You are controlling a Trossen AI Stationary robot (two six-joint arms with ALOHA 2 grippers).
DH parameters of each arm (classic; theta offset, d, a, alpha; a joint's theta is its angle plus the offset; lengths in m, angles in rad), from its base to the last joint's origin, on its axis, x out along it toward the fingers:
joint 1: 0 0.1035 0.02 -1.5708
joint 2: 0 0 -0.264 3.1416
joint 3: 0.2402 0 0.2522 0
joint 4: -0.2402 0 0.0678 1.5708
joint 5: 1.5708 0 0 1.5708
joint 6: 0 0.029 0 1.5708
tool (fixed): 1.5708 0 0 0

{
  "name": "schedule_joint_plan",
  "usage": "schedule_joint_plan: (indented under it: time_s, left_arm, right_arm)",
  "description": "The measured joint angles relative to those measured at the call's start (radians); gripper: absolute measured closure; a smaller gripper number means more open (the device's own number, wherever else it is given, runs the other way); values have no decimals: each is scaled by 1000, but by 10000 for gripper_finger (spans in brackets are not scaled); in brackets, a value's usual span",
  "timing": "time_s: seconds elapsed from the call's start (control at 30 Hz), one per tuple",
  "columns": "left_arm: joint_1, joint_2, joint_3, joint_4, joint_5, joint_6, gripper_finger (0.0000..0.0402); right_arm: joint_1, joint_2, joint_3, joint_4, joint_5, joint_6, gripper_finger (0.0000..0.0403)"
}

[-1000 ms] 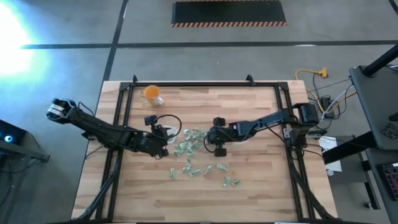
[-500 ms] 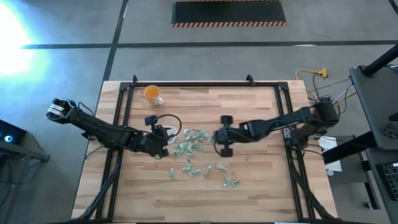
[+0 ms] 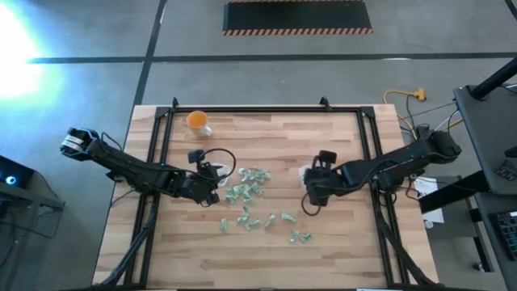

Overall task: Pick and place Stevia / Truvia into bins
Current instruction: Put the stevia packet into the right transparent container

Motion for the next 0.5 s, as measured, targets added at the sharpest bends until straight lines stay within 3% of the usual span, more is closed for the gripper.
schedule_joint_plan:
  time_s: [0.5]
  left_arm:
    - [0, 0, 0, 13, 0, 5, 285]
  right_arm:
    - [-2, 2, -80, -5, 53, 25, 386]
